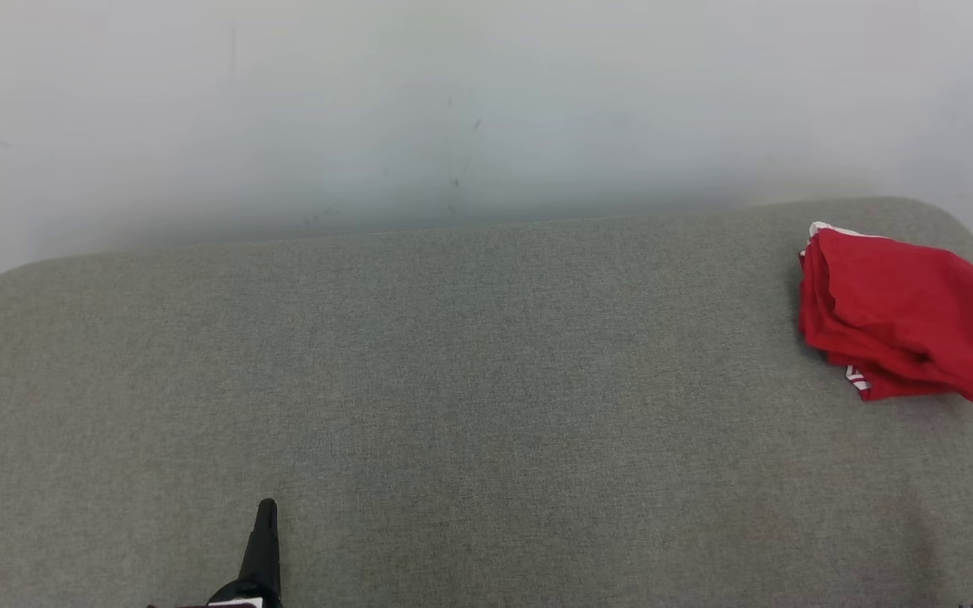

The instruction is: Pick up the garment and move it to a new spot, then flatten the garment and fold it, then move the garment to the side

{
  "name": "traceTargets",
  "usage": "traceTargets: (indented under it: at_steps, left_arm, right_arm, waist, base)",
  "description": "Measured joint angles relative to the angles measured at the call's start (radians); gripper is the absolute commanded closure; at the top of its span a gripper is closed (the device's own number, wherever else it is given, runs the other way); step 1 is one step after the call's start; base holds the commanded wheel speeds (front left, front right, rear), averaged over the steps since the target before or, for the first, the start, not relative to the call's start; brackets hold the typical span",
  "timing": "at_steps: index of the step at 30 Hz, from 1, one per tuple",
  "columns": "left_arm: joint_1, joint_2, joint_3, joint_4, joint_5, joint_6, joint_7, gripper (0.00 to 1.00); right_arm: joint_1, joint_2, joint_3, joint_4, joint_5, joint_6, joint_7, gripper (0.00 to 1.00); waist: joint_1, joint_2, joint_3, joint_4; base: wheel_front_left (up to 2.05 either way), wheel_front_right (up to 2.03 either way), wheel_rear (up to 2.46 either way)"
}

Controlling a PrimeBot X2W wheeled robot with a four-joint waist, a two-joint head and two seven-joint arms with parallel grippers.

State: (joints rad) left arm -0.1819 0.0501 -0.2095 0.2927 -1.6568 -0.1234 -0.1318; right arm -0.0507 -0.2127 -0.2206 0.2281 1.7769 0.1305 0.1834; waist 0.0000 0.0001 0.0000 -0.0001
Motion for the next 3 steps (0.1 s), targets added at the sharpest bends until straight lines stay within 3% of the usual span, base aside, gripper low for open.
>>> traceTargets:
  at_steps: [3]
  left_arm:
    - [0.0, 0.0, 0.0, 0.0, 0.0, 0.0, 0.0, 1.0]
  right_arm:
    - [0.0, 0.0, -0.001, 0.0, 0.0, 0.0, 0.0, 1.0]
  waist:
    - [0.0, 0.0, 0.0, 0.0]
  base:
    - [0.0, 0.0, 0.0]
